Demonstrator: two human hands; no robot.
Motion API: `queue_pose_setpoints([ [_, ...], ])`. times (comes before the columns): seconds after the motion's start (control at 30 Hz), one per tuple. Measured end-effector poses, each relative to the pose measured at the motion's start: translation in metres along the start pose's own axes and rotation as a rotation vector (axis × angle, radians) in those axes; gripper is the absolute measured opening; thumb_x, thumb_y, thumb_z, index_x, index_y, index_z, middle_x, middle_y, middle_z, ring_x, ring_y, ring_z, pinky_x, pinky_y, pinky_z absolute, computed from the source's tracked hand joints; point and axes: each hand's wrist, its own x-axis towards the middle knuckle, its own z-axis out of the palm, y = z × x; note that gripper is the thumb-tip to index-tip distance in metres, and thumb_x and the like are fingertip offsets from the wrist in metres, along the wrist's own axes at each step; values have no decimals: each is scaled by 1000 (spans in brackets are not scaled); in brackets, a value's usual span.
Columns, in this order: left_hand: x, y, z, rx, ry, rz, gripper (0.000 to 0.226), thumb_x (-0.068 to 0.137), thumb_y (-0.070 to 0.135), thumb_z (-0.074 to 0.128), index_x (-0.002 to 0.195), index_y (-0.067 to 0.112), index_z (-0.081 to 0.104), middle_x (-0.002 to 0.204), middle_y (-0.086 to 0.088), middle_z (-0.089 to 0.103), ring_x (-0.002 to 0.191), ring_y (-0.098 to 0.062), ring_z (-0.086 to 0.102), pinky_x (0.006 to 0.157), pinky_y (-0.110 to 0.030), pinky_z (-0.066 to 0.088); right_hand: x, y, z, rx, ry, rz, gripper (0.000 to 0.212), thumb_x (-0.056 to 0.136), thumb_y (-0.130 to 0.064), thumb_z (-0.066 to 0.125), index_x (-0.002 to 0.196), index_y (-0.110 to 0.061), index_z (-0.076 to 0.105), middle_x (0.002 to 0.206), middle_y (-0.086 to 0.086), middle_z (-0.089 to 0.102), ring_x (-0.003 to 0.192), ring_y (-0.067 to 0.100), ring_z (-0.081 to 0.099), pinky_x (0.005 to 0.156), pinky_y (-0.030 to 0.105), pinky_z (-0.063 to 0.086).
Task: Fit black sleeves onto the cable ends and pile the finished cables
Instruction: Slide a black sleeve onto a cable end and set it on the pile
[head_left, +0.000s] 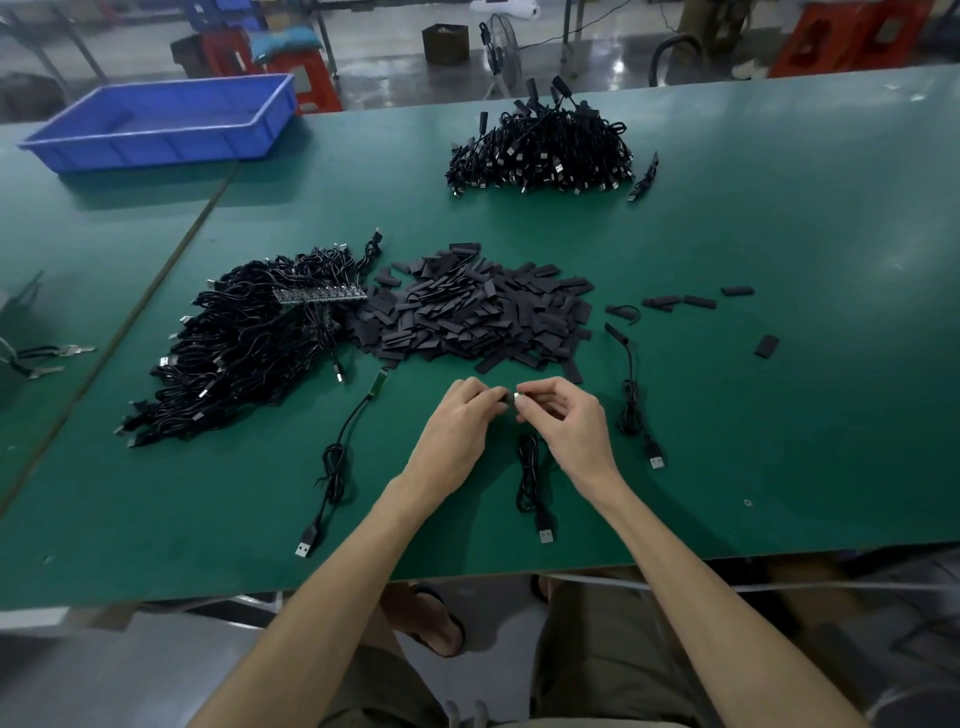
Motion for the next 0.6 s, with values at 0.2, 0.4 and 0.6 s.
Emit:
queue_pose_setpoints([
  [0.2, 4, -5, 1, -75, -20, -166, 15, 103, 7, 48, 101, 9, 62, 91, 6, 55, 88, -13, 48, 74, -23, 34, 0, -4, 3, -99, -82, -21, 17, 90, -22, 80, 105, -27, 74, 97, -11, 78, 92, 1, 72, 84, 19, 57],
  [0.4, 6, -6, -3, -330, -58, -276, 33, 109, 21, 44, 78, 31, 54, 69, 8, 56, 58, -8, 45, 53, -20, 33, -1, -3, 4, -74, -31, -19, 23, 92, -17, 77, 115, -18, 74, 95, -5, 76, 86, 9, 74, 80, 23, 59],
  [0.6, 6, -7, -5, -381, -68, -318, 40, 108, 22, 45, 68, 24, 52, 59, 10, 49, 51, -4, 40, 50, -17, 32, -2, -5, 5, -13, -12, -46, 22, 92, -11, 76, 114, -15, 74, 97, -5, 76, 79, 12, 77, 77, 20, 58],
])
